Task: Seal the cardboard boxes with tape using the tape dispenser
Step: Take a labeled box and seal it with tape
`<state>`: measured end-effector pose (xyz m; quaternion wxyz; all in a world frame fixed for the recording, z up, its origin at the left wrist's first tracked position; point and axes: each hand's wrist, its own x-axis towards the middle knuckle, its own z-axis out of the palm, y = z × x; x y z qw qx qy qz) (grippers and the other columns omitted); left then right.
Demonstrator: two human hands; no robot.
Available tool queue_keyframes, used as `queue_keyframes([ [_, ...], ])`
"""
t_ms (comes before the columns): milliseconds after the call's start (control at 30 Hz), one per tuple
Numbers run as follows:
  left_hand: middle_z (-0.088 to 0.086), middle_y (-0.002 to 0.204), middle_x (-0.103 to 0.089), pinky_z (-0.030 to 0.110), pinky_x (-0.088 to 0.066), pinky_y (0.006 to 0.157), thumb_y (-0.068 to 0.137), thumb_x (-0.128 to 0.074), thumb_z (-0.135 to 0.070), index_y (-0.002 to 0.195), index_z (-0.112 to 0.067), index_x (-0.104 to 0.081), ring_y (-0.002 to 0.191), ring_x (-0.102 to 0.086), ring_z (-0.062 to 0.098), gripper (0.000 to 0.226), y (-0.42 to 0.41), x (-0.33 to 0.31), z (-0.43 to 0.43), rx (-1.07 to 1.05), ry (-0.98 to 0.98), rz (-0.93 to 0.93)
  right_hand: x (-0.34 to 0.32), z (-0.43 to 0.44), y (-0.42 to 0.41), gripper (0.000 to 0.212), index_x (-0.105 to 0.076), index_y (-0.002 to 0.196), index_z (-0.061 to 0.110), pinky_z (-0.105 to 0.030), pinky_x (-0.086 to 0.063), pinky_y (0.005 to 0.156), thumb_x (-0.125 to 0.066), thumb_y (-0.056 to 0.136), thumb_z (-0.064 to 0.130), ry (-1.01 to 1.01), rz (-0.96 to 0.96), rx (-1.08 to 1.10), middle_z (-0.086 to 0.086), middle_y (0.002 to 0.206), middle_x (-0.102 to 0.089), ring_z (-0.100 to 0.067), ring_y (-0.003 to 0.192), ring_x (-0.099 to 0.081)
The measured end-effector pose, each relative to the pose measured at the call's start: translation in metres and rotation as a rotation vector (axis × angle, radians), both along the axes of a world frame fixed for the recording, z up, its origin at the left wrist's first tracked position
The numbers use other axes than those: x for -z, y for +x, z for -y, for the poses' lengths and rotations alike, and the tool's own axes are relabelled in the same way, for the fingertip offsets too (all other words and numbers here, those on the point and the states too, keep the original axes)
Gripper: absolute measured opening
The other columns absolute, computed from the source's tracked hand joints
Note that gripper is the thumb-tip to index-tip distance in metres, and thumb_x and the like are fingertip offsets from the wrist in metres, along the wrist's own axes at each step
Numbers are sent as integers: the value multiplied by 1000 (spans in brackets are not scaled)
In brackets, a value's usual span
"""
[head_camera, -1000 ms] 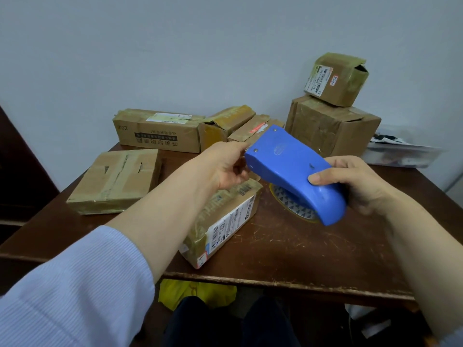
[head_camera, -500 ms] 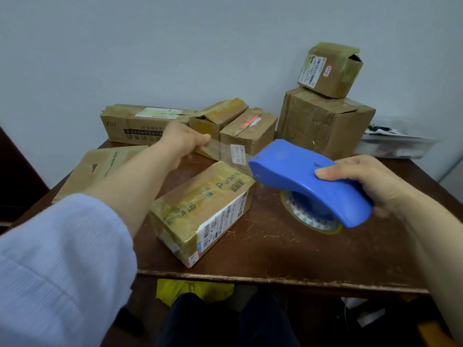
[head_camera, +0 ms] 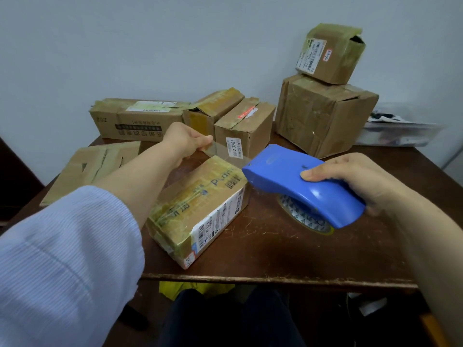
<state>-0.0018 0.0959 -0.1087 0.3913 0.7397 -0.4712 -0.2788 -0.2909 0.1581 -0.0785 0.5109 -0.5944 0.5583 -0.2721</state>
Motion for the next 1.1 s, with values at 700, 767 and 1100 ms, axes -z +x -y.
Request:
queue_keyframes([
  [700,7,102,-70,34,-51,86,88,-66,-37,105,-13,-74,91,-63,24,31,-5,27,3,61,40,224,13,1,5,64,-68,87,-10,-45,-53,76,-78,44,36,46,-49,-20,-21,80,-72,-32,69,-66],
  [767,11,95,-69,35,-49,82,89,-62,-43,98,-11,-74,92,-64,29,35,-5,27,4,85,108,303,16,1,5,66,-67,87,-10,-41,-52,73,-78,42,37,43,-44,-27,-22,79,-71,-31,67,-66],
  [1100,7,111,-68,35,-46,76,90,-61,-30,109,-14,-69,101,-61,30,26,-10,19,-7,-67,34,504,28,0,1,43,-70,76,2,-35,-51,67,-77,50,35,68,28,-75,-18,76,-72,-26,62,-66],
])
